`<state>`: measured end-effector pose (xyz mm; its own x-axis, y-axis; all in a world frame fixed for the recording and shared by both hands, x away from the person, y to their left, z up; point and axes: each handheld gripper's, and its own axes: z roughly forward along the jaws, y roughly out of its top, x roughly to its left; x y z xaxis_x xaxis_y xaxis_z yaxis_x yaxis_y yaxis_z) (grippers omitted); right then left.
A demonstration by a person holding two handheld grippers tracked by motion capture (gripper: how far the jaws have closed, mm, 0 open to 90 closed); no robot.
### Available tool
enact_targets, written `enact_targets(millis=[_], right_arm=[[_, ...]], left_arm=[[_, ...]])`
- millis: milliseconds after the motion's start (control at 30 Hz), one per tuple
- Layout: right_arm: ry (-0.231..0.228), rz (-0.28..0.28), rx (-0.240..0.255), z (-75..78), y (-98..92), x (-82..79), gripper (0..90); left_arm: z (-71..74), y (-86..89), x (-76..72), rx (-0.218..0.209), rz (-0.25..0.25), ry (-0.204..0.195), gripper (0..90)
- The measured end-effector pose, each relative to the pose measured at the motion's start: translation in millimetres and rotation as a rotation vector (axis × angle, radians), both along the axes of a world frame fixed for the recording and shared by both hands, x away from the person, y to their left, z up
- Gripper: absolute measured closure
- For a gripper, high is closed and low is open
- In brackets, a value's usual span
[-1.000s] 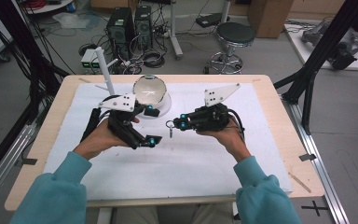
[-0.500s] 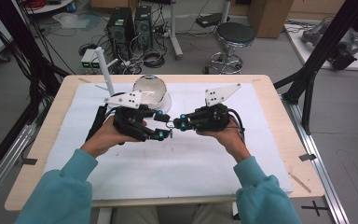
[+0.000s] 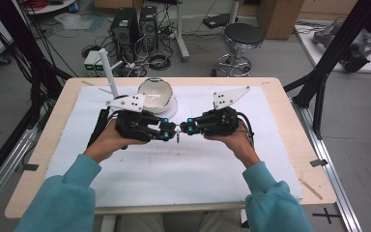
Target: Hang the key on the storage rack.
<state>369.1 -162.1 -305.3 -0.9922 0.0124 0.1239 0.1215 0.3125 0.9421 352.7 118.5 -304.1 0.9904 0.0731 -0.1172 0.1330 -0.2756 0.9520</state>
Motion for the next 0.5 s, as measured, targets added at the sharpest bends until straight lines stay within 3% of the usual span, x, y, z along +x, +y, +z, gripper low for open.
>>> enact_targets(millis=[300,500], right_arm=[[0.001,0.009,0.006,-0.1,1.1,0.1,89.0],[0.006,0.012,0.001,-0.5,0.8,0.6,89.0]], left_arm=[[2.3,-0.3,1.1,0.013,0.021,-0.005,82.1],[1.8,-1.6,1.6,0.019,0.022,-0.004,84.4]])
